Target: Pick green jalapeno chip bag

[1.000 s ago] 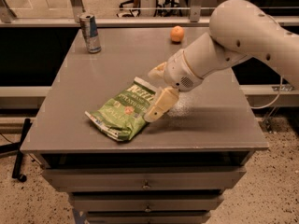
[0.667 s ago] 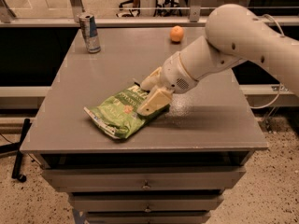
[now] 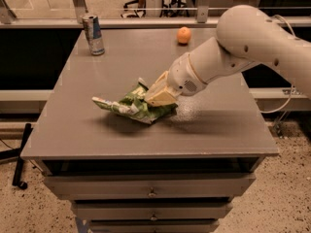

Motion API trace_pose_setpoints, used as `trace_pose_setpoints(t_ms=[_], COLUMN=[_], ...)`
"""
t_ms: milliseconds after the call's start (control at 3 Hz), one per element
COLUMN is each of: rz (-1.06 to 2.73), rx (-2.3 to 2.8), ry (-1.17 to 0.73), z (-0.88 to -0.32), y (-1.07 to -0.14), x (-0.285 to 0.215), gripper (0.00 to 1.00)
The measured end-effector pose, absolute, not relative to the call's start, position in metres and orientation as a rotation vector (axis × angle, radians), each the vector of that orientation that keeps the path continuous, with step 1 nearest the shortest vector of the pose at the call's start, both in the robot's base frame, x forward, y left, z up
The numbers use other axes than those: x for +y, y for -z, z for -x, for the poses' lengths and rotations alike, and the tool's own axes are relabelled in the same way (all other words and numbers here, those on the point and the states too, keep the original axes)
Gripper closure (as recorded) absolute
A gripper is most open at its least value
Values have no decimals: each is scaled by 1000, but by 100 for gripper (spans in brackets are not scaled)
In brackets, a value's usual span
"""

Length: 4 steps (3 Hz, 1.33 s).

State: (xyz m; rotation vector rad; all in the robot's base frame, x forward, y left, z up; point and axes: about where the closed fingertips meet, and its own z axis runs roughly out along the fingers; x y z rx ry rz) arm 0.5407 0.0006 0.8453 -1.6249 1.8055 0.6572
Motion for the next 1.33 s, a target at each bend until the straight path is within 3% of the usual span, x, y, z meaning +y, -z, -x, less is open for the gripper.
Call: trace_pose_setpoints(t_ms=[333,1333], rz=[1595,1449], rx=[1790,1660], ry=[-626,-601], z=[-550,-586], y=[-860,-931], x=[-9,-46], gripper=[100,100])
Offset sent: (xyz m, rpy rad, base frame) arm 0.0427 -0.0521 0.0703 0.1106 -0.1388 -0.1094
